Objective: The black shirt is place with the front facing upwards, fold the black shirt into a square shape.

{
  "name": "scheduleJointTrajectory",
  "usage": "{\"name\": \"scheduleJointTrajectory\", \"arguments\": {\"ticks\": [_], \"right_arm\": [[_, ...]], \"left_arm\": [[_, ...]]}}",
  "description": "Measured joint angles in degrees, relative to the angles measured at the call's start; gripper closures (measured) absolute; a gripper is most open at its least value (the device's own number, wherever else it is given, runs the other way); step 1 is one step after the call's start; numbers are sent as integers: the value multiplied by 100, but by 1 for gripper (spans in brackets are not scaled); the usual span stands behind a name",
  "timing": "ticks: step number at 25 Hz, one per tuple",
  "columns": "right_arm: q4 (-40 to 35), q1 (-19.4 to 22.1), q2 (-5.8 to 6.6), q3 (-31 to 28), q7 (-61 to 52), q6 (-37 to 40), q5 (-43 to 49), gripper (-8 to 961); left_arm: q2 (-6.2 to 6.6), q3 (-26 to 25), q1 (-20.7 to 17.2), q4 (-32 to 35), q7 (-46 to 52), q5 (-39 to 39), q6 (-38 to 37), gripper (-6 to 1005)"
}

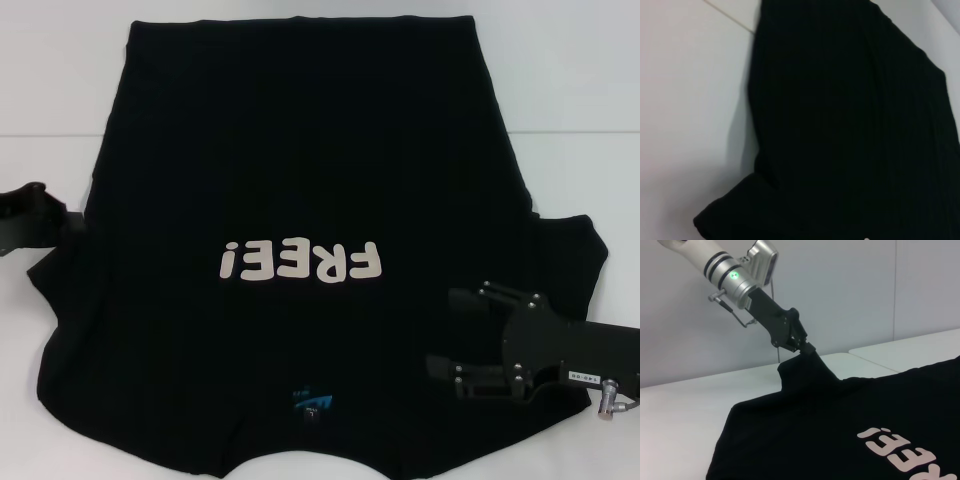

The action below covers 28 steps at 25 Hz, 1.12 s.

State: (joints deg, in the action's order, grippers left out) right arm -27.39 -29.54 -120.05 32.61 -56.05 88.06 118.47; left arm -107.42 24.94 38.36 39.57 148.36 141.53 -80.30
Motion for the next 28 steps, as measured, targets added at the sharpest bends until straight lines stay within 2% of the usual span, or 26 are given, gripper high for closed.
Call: {"name": "scheduleJointTrajectory", "arguments": {"ticks": [5,12,20,28], "right_arm": [[0,0,0,0,6,0,0,11],[6,-36,0,0,25,0,0,12],[6,-52,0,0,25,0,0,12],[10,-52,-1,0,24,0,0,11]], "left_arm": [[-1,15,19,-1,39,-96,-75,985],[84,32,-29,10,129,-85,-111,985],[352,84,60,10,303,202,-259,984],[497,148,358,81,406,727,-454,988]]}}
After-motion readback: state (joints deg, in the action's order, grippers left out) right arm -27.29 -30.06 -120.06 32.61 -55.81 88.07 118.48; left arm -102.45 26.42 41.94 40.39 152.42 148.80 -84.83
